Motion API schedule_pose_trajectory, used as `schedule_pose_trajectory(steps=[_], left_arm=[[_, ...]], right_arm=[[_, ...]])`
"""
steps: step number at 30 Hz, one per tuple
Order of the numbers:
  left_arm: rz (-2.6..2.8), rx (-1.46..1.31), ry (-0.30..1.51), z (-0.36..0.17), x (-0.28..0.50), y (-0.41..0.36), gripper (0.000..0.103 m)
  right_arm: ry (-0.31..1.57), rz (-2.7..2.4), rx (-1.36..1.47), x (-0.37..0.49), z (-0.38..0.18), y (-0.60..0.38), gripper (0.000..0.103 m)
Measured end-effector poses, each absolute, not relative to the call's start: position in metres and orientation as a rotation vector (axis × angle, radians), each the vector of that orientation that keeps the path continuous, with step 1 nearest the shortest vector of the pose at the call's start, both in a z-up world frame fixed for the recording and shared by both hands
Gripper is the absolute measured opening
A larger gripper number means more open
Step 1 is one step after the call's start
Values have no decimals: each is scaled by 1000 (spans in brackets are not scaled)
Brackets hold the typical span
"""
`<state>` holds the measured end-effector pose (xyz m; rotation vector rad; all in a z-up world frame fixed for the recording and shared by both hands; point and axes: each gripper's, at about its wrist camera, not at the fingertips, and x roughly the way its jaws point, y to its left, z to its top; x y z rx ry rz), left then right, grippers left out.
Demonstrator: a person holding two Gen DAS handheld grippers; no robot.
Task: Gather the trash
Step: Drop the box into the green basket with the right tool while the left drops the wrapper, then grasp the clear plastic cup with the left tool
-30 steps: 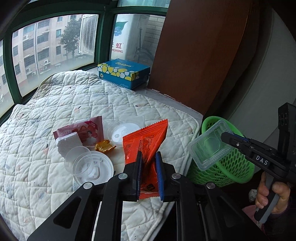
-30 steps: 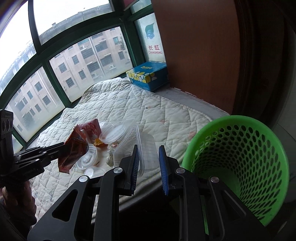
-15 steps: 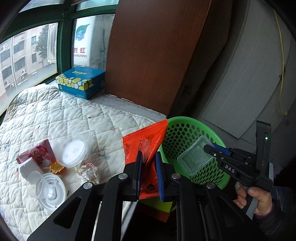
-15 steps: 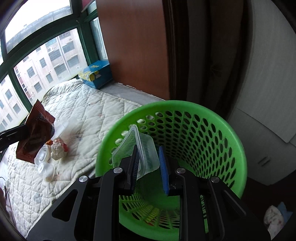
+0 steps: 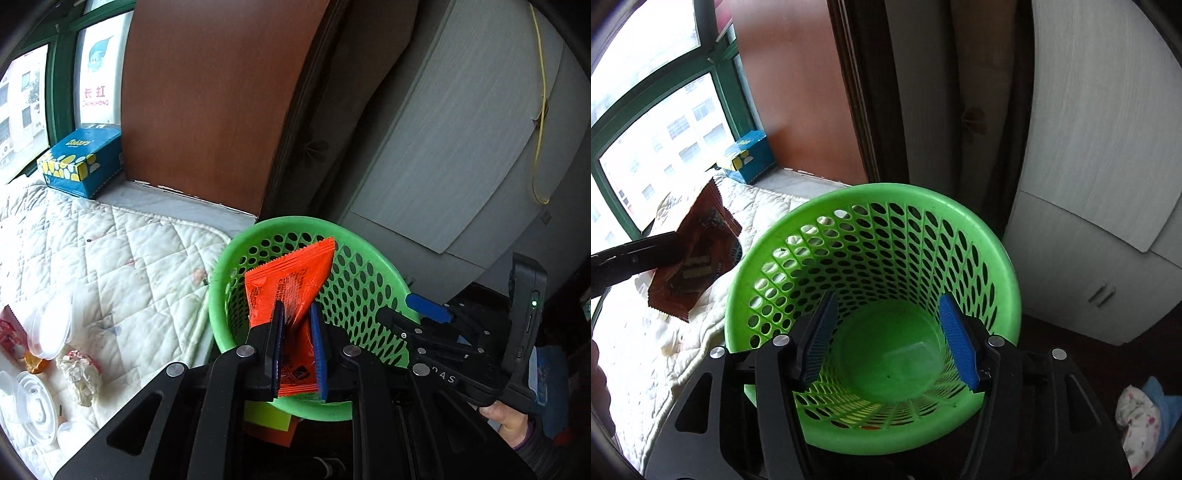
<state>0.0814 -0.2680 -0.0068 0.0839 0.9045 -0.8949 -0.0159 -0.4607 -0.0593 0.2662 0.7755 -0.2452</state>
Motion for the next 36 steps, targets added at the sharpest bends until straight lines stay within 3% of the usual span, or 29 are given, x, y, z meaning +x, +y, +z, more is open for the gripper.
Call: schedule_pose_trajectory(steps=[6,11,16,19,31,33,36], left_arm=[[-914,80,943,-20,81,-288,18],[-913,49,969,-26,80,-287,38],[-866,53,936,-21,77,-271,47],[-806,55,905,-13,75,-250,56],[-426,21,845,-8,97,-125,74],[-341,18,833,-11,103,-101,81],[-253,4,847,-20,114,-68,82]], right_arm=[[760,-257,294,-29,-64,-468,64],[754,-258,306,-36,-63,-469,65],[738,-238,308,-37,-57,-464,66],[725,-212,296,-34,-52,-454,72],[723,-63,233,-1,-37,-392,80],[726,-41,220,5,-35,-380,81],[729,-8,208,13,-32,-361,82]])
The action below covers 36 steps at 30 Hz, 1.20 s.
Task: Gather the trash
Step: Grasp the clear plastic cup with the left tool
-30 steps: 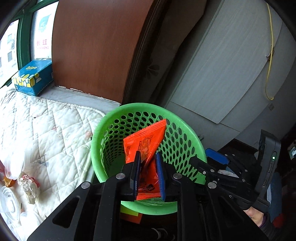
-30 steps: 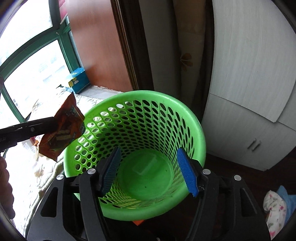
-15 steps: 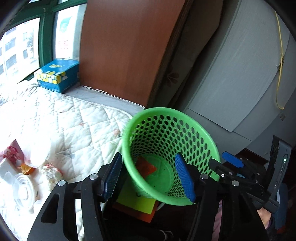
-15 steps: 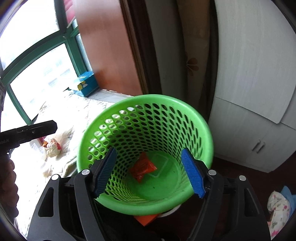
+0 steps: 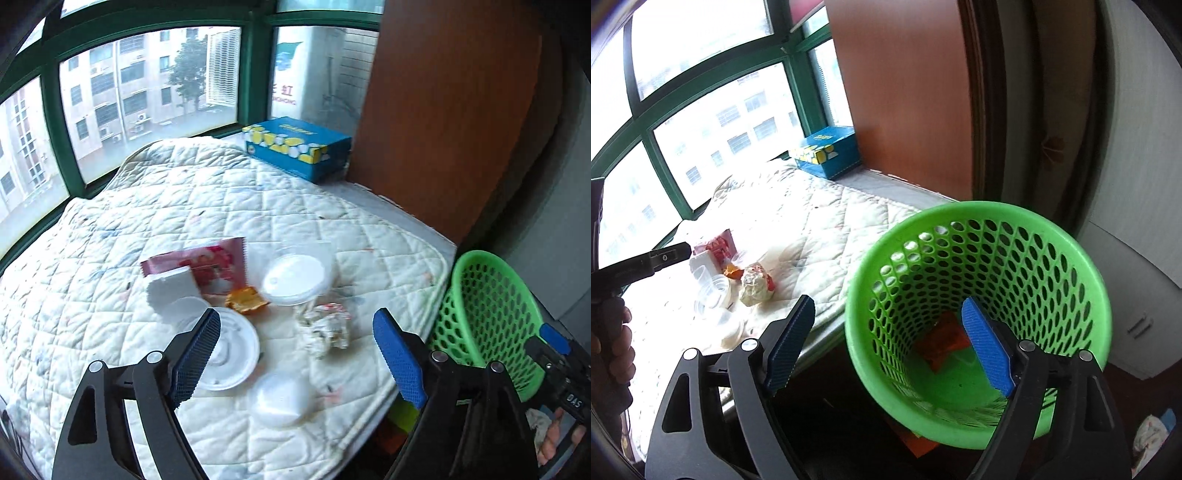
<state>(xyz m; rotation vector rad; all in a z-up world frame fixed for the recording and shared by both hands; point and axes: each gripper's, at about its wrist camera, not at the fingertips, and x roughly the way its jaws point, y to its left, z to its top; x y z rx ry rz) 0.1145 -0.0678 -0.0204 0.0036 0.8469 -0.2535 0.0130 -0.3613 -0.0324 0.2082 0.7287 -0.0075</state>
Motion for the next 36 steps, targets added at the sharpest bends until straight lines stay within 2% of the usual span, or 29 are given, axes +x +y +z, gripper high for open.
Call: schedule_pose_trajectory(steps=[8,20,23,26,36], left_arm=[[-151,-40,927,-60,139,-6,86],[-134,-47,1000,-100,170,5,88],[-148,-75,1008,-103,174,8,71],[-164,-98,1011,-104,175,10,62],[-194,-139,940,-69,153,23,58]], right_arm=[[751,69,165,32,-32,-320,83],[811,137,127,52,-46,-276,83],[823,158,118,55,-49,-266,83],[831,180,104,56,-51,-256,83],[861,298,59,61,-64,-211,83]])
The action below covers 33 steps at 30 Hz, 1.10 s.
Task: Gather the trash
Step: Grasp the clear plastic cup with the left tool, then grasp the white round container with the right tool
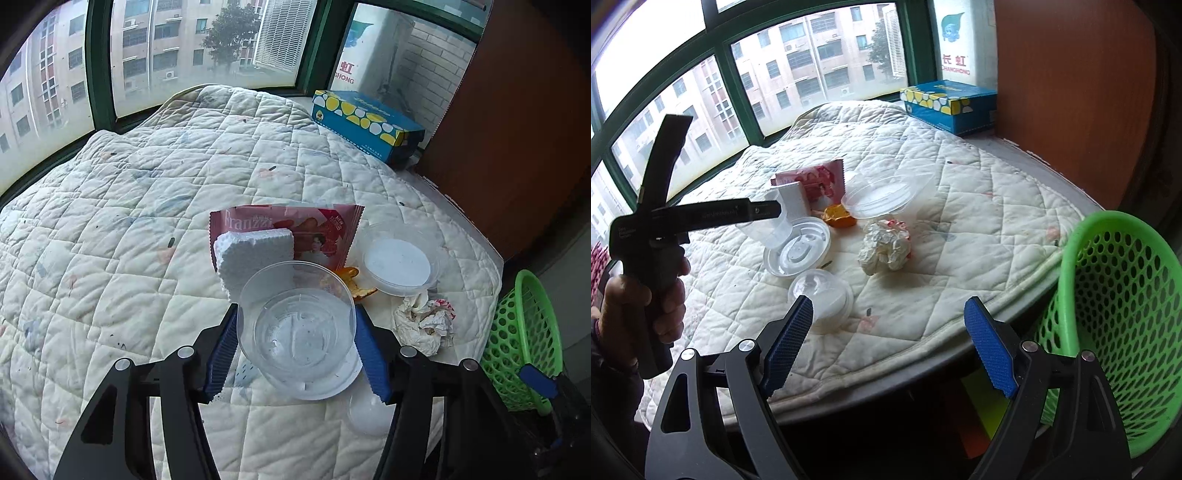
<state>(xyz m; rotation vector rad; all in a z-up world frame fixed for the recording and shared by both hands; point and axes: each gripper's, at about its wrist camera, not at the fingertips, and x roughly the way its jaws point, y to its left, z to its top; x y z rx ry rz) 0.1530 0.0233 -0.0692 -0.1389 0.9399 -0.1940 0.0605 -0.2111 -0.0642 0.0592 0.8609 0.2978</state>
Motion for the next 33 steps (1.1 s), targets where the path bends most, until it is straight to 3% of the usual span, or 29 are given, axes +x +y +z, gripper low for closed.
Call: schedule_pose_trajectory(steps=[20,26,33], left_arm=[[-167,-142,816,-8,114,64,58],[-162,-140,818,-9,113,66,58],[-173,-135,820,-9,111,60,58]], right_arm=[[977,400,-8,110,-121,-136,82],[1017,379,-39,118,-135,-130,65],[979,388,-26,108,-119,-139,65]])
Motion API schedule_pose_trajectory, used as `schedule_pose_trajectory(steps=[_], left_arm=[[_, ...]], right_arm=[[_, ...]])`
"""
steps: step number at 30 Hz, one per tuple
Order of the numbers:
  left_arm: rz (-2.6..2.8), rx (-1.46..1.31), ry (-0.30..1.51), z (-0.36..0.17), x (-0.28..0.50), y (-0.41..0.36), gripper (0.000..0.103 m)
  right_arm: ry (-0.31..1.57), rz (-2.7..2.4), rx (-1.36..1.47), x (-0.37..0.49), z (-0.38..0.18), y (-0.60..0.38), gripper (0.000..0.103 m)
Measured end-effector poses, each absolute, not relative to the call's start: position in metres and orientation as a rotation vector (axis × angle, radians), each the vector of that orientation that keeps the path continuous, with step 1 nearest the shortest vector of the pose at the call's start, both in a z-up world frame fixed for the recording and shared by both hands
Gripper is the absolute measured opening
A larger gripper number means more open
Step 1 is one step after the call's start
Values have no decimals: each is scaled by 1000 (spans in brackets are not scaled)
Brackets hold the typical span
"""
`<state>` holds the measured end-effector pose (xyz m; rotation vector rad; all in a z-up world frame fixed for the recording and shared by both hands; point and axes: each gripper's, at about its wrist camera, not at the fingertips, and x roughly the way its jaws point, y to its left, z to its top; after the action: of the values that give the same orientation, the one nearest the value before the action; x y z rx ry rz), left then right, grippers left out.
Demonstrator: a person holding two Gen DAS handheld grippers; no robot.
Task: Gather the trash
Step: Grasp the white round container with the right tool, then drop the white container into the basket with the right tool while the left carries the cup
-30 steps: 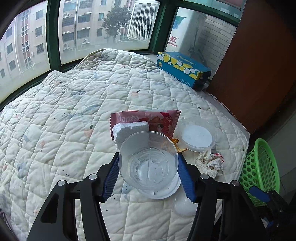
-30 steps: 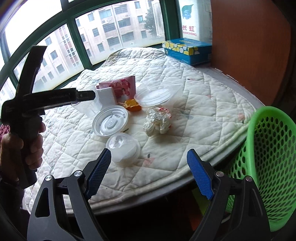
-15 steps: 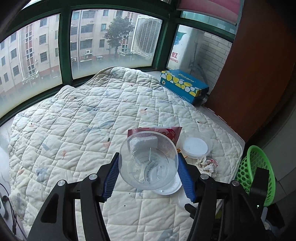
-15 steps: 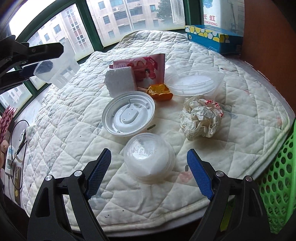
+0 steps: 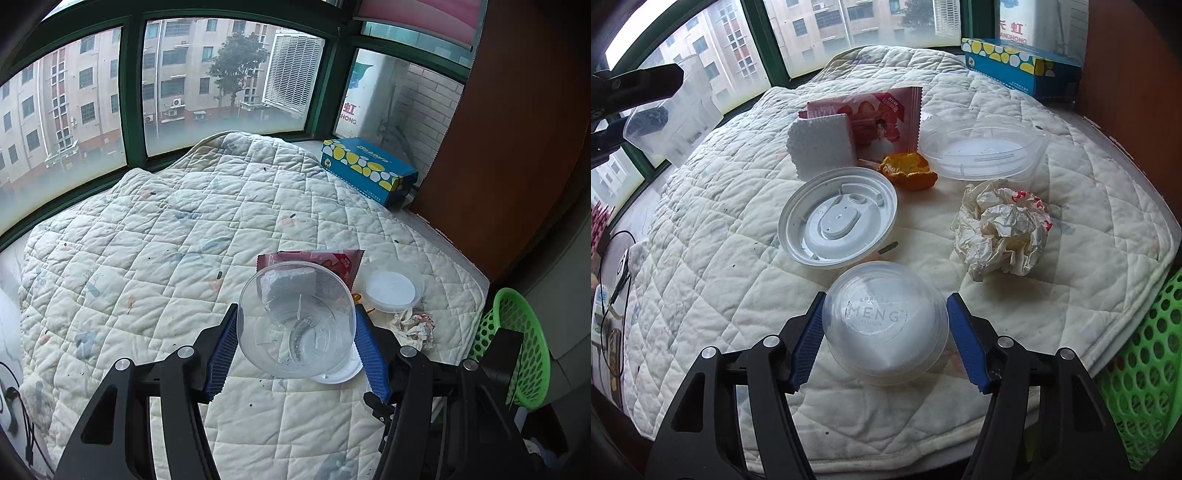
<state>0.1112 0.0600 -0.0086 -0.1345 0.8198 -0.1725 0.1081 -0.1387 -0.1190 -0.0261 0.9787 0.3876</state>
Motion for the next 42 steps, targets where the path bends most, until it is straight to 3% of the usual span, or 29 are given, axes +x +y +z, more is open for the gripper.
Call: schedule_pose_trajectory(steps=[21,42], left_arm=[[-342,-53,806,10,104,-39,58],[-504,46,822,12,94,-149,58]], right_arm=[[837,175,87,66,-53,-264,65],[836,-113,217,83,-75,-416,65]])
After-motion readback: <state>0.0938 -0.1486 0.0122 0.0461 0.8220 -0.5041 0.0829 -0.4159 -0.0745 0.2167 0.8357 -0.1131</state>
